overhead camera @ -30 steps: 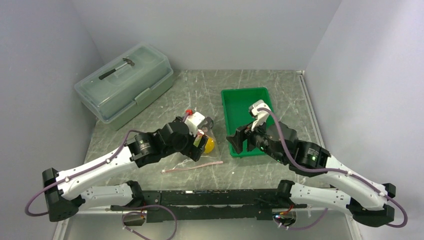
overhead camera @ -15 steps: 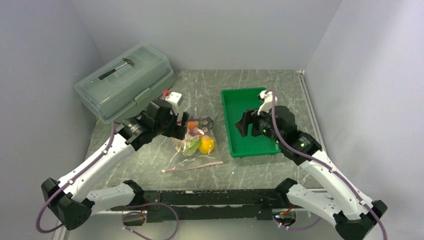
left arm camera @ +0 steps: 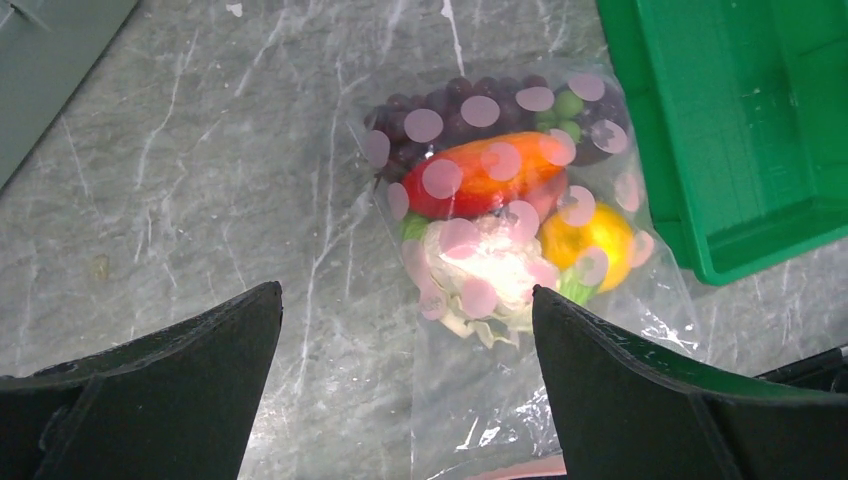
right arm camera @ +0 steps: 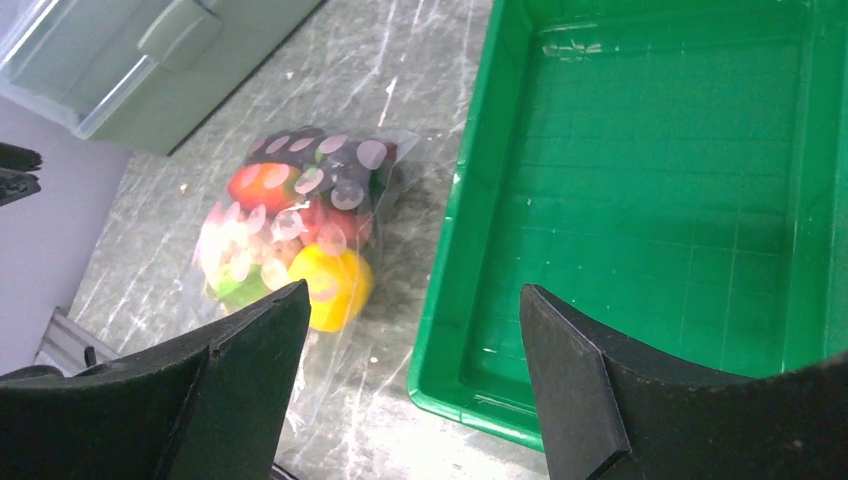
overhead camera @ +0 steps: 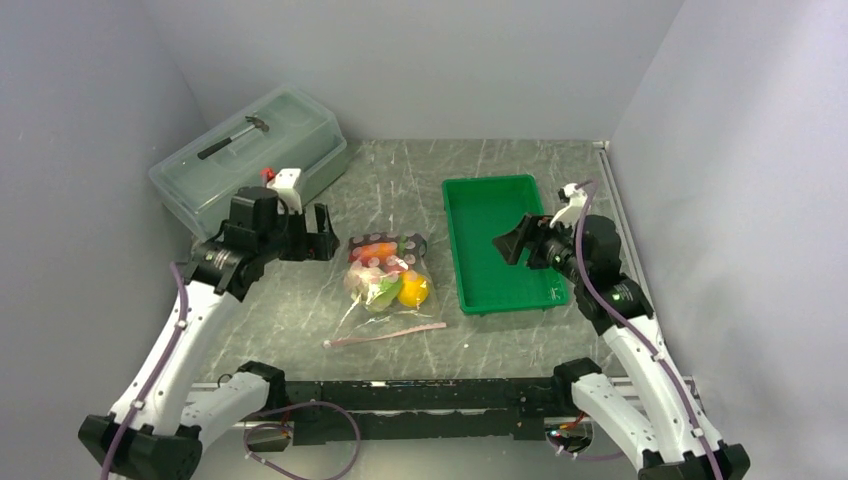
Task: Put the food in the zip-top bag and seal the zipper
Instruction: Reset both arms
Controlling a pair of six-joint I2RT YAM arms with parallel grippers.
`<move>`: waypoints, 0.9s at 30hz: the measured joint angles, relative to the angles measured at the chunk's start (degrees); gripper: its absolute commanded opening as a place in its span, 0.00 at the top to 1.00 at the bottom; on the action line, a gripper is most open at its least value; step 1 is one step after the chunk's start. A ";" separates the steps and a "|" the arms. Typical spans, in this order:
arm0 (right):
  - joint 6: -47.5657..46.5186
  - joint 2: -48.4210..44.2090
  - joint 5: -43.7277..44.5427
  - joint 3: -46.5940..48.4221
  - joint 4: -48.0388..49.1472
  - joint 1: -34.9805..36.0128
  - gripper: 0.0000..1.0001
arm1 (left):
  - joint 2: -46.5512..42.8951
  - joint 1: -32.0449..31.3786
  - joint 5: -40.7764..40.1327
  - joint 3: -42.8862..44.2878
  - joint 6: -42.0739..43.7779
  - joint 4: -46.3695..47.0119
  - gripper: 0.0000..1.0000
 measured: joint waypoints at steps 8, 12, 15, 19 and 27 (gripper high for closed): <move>-0.22 -5.99 -3.23 -4.42 5.03 -0.04 0.19 | -9.20 0.00 2.49 -5.22 -0.74 2.27 0.00; -0.76 -9.16 -3.30 -7.93 7.02 -0.04 0.19 | -13.79 0.00 5.05 -7.78 -0.33 3.87 0.00; -1.42 -12.28 -2.91 -10.23 7.63 -0.04 0.19 | -16.98 0.00 6.73 -9.14 0.22 4.50 0.00; -1.99 -17.79 -2.89 -12.68 9.29 -0.04 0.18 | -20.79 0.00 8.92 -10.23 0.79 5.97 0.00; -2.45 -23.69 -3.17 -13.97 12.85 -0.04 0.18 | -24.30 0.00 11.02 -10.67 1.49 6.88 0.00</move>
